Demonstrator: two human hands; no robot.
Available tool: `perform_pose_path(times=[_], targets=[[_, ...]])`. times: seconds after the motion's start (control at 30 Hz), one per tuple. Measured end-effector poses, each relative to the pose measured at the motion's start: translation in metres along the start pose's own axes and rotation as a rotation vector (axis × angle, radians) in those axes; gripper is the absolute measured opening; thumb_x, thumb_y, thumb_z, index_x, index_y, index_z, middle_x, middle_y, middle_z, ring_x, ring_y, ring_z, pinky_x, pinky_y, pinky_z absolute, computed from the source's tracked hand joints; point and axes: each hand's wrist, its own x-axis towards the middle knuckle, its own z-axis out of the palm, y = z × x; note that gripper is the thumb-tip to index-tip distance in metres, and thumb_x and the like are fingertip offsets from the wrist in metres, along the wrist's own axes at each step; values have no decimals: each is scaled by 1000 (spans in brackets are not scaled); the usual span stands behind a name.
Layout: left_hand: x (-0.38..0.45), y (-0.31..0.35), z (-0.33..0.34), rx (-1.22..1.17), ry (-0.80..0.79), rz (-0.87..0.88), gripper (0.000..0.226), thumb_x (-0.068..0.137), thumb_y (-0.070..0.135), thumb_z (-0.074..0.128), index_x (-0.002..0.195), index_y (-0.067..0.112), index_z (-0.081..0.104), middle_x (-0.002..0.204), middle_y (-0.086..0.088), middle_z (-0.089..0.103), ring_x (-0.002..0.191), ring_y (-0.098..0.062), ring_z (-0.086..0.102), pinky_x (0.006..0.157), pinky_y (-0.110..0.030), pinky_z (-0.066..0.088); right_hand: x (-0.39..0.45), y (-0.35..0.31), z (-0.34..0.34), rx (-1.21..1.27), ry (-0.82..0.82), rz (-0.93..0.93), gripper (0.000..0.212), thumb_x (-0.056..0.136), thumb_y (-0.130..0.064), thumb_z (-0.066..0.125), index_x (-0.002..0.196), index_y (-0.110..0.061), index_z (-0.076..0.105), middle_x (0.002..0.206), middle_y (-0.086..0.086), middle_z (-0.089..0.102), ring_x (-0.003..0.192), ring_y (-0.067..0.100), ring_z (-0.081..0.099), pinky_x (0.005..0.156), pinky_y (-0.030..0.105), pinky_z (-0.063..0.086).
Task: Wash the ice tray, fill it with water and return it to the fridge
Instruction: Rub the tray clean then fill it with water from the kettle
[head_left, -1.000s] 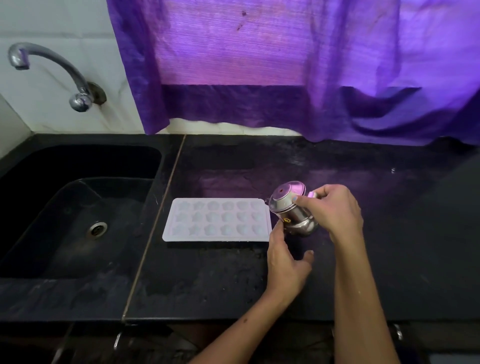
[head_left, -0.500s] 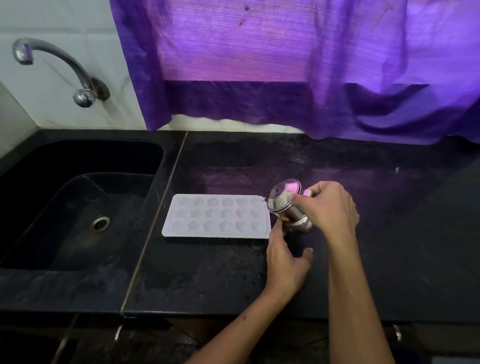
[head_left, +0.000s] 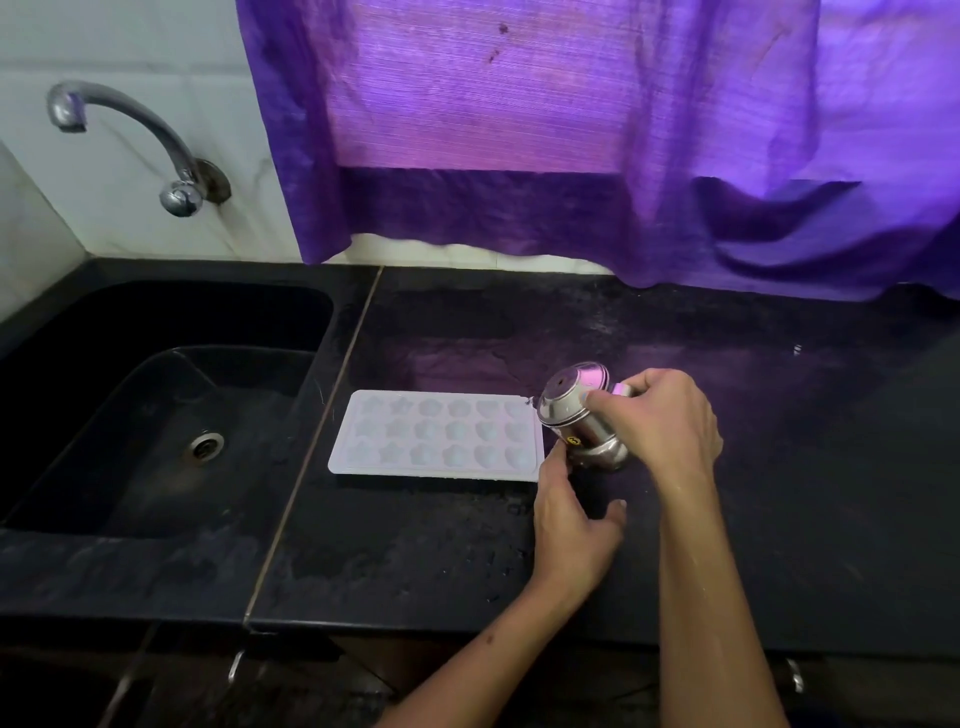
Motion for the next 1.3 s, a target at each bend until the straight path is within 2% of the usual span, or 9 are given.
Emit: perform_pose_path(times=[0.13, 0.27, 0.63, 1.03, 1.2, 1.3], targets=[[-1, 3, -2, 8, 34, 47, 83, 68, 16, 72, 141, 21, 34, 135, 7, 45, 124, -6, 44, 106, -31, 39, 3, 4, 0, 86, 19, 31, 26, 66, -42, 75, 72, -19, 64, 80, -3, 68, 83, 25, 63, 68, 30, 41], [-1, 6, -5, -4, 67, 82, 80, 67, 14, 73, 138, 22, 37, 131, 7, 46, 120, -7, 46, 104, -28, 40, 1, 0, 1, 119, 18, 13, 26, 67, -42, 75, 73, -19, 64, 78, -4, 68, 81, 22, 63, 65, 30, 41], [0, 3, -10, -52, 87, 41, 78, 62, 22, 67, 135, 22, 40, 123, 5, 51, 117, -6, 49, 102, -33, 43, -12, -17, 9, -1, -17, -84, 27, 74, -41, 76, 78, -18, 63, 76, -4, 60, 77, 22, 51, 67, 29, 33], [1, 2, -10, -50, 94, 25, 80, 63, 24, 68, 137, 22, 38, 125, 4, 50, 119, -7, 49, 100, -36, 45, -12, -19, 12, -21, -8, -114, 26, 75, -40, 76, 75, -18, 62, 76, -4, 61, 75, 21, 52, 63, 28, 31], [0, 3, -11, -50, 90, 27, 76, 65, 19, 69, 135, 24, 40, 123, 7, 51, 116, -3, 49, 100, -30, 44, -11, -18, 14, -17, -13, -101, 25, 73, -38, 75, 75, -16, 63, 74, -4, 63, 73, 21, 53, 63, 29, 31], [-1, 4, -12, -39, 94, 33, 76, 68, 13, 72, 135, 26, 39, 125, 10, 48, 115, 3, 46, 99, -15, 39, -8, -16, 14, 21, -10, -75, 24, 70, -38, 74, 73, -16, 64, 73, -4, 65, 75, 22, 57, 65, 29, 34]])
